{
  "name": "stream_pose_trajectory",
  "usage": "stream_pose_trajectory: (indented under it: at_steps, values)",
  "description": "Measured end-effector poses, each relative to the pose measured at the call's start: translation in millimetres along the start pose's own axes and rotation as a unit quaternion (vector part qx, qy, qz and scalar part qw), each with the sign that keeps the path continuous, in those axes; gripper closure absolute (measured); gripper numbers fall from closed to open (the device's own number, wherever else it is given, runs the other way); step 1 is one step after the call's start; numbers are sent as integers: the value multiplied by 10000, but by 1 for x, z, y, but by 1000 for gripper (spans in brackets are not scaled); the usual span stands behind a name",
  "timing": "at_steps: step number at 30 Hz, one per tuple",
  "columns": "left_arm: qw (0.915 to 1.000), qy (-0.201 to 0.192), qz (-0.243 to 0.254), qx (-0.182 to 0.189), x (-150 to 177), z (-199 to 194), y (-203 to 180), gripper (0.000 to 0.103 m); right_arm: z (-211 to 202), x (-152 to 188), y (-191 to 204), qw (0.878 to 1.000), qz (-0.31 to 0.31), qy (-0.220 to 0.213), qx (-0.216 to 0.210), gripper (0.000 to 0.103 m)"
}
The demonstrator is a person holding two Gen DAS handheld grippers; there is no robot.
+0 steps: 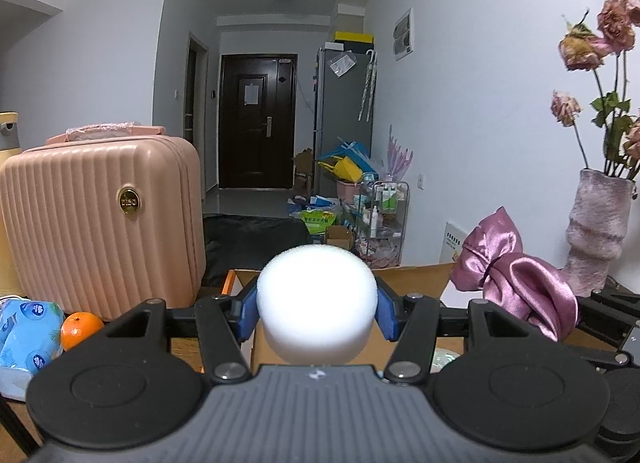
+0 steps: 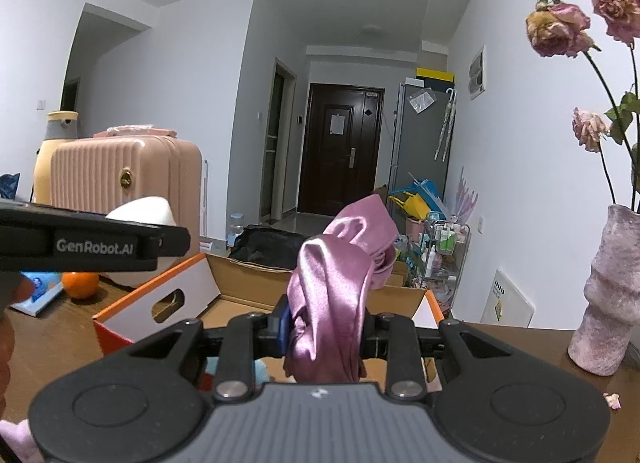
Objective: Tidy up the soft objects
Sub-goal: 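Lift and carry the foam cylinder and scrunchie with both grippers over the cardboard box, then open the left gripper to drop the foam cylinder while the right drops the scrunchie into the box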
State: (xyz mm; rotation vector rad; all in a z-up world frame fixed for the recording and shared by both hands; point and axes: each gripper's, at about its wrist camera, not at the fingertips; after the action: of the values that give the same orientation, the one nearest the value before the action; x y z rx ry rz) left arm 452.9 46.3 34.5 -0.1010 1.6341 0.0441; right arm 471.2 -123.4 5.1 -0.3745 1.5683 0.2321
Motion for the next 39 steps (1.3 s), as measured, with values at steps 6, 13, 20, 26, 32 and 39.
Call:
stream_pose_trajectory:
  at_steps: [6, 13, 20, 26, 32, 39]
  values:
    - [9999, 77, 37, -138, 4, 16, 4, 46, 19, 0, -5, 9999, -93, 94, 33, 74]
    - [9994, 187, 69, -289, 9, 34, 10, 46, 40, 2, -14, 9995, -66, 283, 121, 74]
    - [9986, 360, 55, -371, 14, 50, 12, 46, 55, 7, -17, 9989, -32, 436, 181, 74]
    - [9980, 449, 100, -442, 21, 64, 15, 46, 68, 12, -21, 9980, 95, 594, 216, 74]
    - [9973, 538, 167, -480, 28, 75, 16, 46, 82, 21, -26, 9958, 328, 819, 263, 74]
    - [9963, 676, 258, -462, 37, 84, 12, 46, 90, 31, -30, 9939, 485, 955, 254, 74]
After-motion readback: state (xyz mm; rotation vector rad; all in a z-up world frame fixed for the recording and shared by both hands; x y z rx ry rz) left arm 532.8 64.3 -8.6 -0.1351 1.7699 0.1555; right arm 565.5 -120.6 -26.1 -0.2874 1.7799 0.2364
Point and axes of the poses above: each gripper's, at about its wrist camera, not at the fingertips, and z roughly the way its jaws point, y to its left, x to its underside, and after that the axes turned 14 degrees about -y, right-handed
